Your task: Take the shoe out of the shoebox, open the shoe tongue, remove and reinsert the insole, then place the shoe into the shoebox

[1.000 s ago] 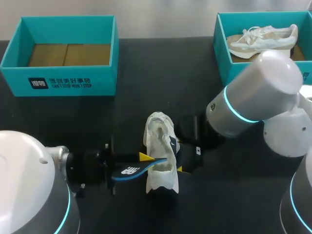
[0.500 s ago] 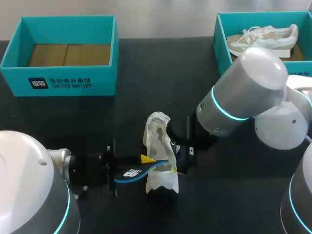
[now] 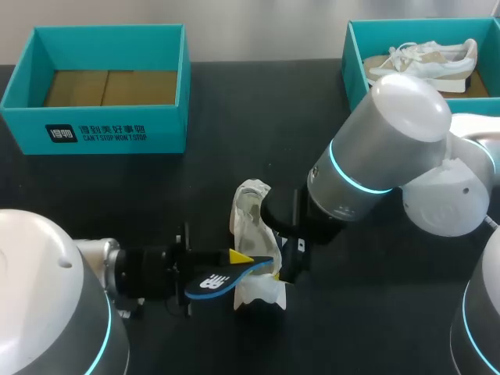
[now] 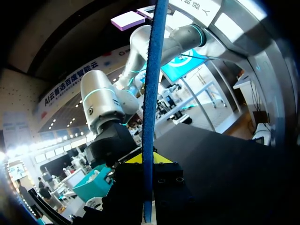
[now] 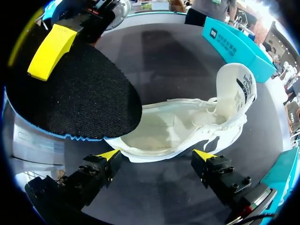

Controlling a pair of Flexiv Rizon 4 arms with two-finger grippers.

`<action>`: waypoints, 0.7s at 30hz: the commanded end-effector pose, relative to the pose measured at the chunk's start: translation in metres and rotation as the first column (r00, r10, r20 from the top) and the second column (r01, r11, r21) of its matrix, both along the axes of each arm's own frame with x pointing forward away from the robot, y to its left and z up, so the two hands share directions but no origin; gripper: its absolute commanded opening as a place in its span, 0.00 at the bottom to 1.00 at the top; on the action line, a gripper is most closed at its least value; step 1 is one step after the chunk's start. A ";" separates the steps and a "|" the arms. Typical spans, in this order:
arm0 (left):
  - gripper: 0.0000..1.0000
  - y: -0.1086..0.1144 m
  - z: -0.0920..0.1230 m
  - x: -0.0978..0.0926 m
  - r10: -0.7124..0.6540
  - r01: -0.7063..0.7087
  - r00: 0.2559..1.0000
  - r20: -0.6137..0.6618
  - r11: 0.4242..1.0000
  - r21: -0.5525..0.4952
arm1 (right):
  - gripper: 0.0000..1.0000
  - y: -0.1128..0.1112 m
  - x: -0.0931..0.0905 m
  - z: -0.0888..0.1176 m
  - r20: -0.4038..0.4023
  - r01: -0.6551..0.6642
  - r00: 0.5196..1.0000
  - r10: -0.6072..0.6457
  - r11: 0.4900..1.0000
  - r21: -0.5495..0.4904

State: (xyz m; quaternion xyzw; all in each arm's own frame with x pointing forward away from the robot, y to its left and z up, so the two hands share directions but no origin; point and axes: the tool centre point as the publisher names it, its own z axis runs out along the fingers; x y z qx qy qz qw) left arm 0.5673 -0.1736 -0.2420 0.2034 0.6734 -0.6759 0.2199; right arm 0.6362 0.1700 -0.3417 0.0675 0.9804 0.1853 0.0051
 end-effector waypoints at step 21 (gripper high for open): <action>0.00 -0.009 0.002 -0.005 -0.050 0.050 0.999 -0.004 0.999 -0.010 | 1.00 -0.012 -0.010 -0.004 -0.001 -0.025 1.000 0.026 1.000 0.017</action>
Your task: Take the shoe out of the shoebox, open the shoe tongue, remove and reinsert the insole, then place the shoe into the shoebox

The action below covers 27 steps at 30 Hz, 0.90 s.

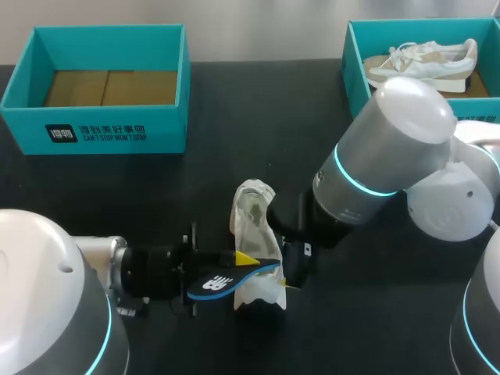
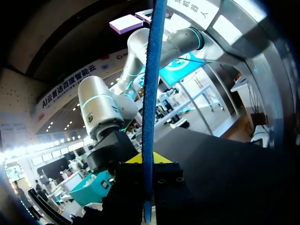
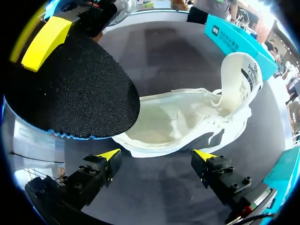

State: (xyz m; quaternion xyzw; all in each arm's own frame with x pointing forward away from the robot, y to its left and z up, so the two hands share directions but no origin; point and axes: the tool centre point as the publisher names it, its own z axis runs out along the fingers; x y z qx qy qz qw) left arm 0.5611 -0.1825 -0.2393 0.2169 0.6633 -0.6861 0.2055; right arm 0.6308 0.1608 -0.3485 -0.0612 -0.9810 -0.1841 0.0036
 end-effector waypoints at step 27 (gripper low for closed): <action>0.00 -0.010 -0.002 0.000 -0.006 0.006 1.000 0.005 1.000 0.011 | 1.00 -0.001 -0.006 0.003 0.034 -0.112 0.993 0.110 0.993 0.044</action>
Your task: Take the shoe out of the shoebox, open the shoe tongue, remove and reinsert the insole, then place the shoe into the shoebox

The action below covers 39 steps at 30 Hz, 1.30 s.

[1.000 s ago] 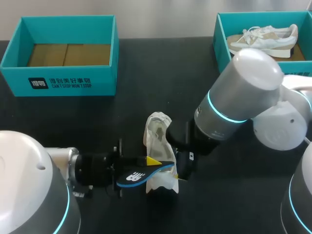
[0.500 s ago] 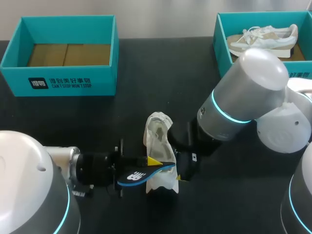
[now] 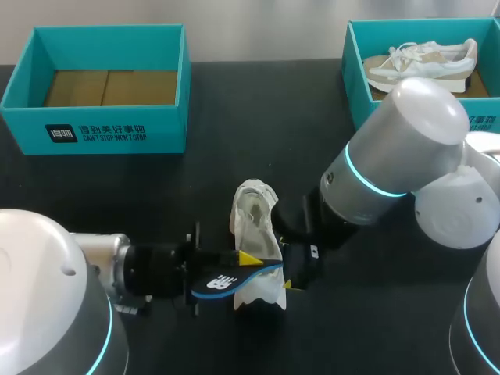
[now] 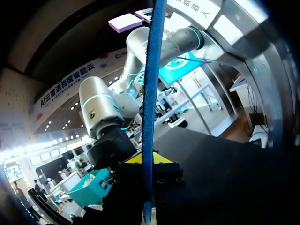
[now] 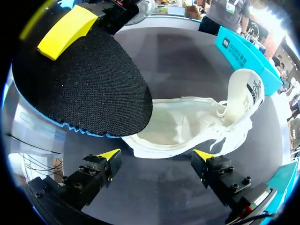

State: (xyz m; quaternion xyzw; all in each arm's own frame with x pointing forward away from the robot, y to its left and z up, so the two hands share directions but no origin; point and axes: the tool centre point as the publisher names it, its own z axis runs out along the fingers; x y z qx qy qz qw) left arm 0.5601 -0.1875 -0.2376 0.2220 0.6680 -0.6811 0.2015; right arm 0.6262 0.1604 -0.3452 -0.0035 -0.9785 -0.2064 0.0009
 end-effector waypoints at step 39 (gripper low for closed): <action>0.00 -0.002 -0.034 0.014 0.092 -0.092 0.995 0.030 0.996 0.012 | 1.00 -0.001 -0.001 -0.001 0.003 0.001 1.000 -0.001 1.000 0.001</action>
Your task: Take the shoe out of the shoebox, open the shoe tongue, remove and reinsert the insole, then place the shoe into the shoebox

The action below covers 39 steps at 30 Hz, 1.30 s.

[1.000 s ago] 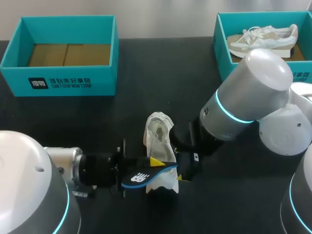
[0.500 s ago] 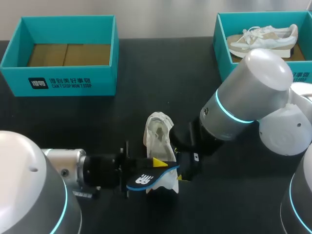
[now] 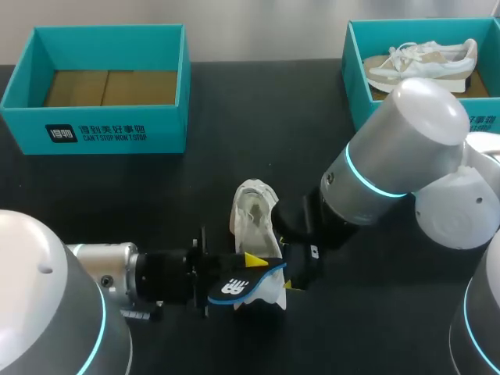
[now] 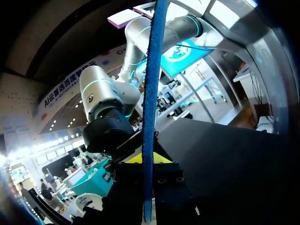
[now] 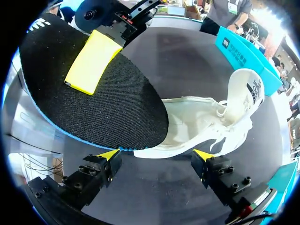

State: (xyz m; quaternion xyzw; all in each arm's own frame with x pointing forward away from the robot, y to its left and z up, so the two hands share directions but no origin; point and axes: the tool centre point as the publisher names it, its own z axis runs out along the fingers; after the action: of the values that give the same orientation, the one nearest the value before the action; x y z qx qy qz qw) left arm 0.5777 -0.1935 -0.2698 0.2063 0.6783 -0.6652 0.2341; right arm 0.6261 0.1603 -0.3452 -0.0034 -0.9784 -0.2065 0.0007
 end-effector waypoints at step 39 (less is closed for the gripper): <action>0.00 0.002 -0.032 0.030 0.052 -0.052 0.998 0.025 0.999 -0.013 | 1.00 -0.001 -0.001 0.000 0.002 0.001 1.000 -0.001 1.000 0.001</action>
State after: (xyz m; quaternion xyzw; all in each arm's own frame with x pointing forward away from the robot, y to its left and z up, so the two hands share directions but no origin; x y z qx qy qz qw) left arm 0.6032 -0.1916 -0.2968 0.1942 0.6809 -0.6568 0.2594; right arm 0.6260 0.1603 -0.3453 -0.0034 -0.9784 -0.2065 0.0007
